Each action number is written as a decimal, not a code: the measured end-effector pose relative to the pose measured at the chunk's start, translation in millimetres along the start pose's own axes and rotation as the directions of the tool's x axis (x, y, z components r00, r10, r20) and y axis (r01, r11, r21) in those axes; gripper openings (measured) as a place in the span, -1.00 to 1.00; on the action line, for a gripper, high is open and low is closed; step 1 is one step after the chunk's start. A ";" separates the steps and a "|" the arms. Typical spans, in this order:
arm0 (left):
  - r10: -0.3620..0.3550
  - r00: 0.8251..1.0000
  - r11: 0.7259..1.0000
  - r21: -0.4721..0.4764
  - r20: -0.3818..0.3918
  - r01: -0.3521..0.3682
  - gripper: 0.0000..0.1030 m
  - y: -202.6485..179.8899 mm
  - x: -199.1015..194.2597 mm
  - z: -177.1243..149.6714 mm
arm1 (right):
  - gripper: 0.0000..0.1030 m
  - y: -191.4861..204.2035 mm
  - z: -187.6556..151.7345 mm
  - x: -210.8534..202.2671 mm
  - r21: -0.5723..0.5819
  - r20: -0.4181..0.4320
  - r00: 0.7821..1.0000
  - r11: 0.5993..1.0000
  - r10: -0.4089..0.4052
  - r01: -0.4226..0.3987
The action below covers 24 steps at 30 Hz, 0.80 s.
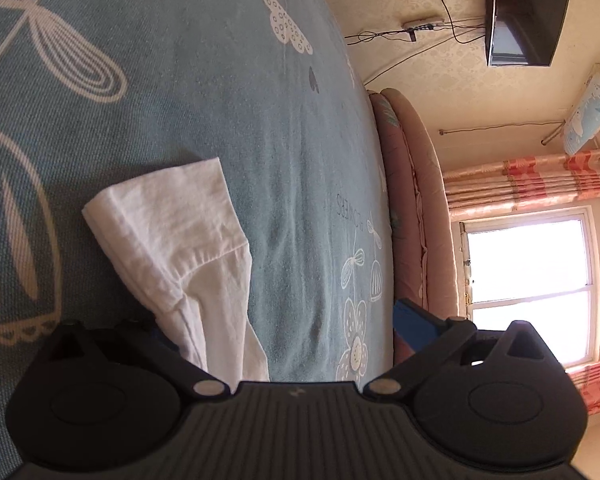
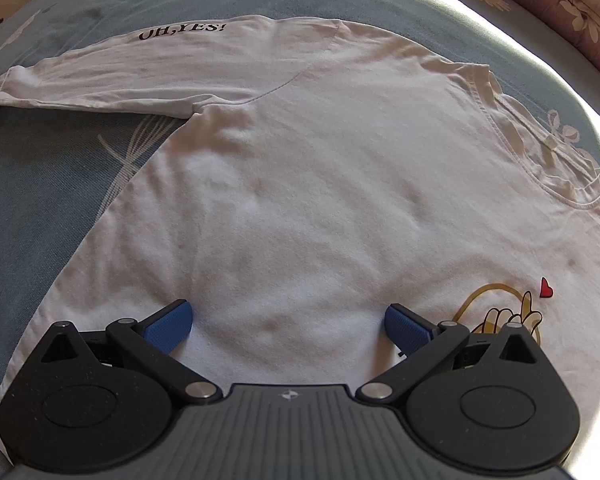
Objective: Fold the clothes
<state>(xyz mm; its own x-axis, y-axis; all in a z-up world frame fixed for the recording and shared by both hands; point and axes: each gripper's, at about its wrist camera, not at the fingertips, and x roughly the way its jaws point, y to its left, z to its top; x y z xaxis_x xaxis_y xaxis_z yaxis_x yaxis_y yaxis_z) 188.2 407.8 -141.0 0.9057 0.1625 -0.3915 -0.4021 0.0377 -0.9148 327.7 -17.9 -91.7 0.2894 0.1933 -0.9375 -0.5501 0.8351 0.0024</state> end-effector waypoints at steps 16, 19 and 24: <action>-0.139 0.990 0.990 -0.032 -0.023 0.138 0.98 -26.7 -11.0 -8.1 | 1.00 -1.0 -1.5 -0.7 0.003 0.013 1.000 1.000 -0.001 0.001; -0.148 0.987 0.989 -0.008 -0.070 0.147 0.98 -42.9 -7.2 -16.8 | 1.00 -0.9 0.7 -1.2 0.003 0.004 1.000 1.000 -0.002 0.002; -0.158 0.976 0.982 0.077 -0.147 0.170 0.98 -71.7 -11.3 -35.3 | 1.00 -1.7 3.6 -7.4 0.011 0.006 1.000 1.000 0.022 -0.022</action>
<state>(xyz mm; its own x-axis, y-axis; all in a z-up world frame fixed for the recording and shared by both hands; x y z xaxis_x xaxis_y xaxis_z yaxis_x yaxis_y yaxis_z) 211.6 368.4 -74.4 0.9676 0.0077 -0.2525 -0.2511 0.1403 -0.9577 329.3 -18.9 -83.5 0.2818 0.2151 -0.9350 -0.5480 0.8360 0.0272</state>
